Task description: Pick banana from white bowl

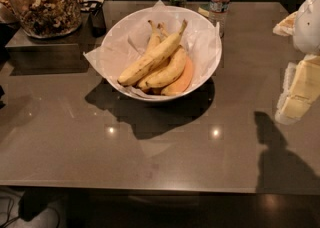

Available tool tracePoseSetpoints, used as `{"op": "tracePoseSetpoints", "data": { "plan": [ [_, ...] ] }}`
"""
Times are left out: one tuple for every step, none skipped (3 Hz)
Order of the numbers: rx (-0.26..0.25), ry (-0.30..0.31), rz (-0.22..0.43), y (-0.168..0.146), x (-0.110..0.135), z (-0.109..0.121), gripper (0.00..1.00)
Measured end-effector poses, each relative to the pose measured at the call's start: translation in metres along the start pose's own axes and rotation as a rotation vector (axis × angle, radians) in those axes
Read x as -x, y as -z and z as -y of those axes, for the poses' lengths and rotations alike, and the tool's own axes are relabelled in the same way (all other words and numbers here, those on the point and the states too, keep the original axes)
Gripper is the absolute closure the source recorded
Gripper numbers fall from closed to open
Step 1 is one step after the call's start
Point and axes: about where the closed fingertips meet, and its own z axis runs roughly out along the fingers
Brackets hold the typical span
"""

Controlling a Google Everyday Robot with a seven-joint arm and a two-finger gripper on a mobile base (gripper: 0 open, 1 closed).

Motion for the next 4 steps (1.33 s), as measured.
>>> {"op": "tracePoseSetpoints", "data": {
  "plan": [
    [0.000,0.000,0.000,0.000,0.000,0.000,0.00],
    [-0.008,0.015,0.018,0.002,0.005,0.002,0.00],
    [0.024,0.134,0.116,-0.006,0.052,0.007,0.00],
    [0.080,0.337,0.242,-0.010,0.125,0.007,0.00]
  ]
}}
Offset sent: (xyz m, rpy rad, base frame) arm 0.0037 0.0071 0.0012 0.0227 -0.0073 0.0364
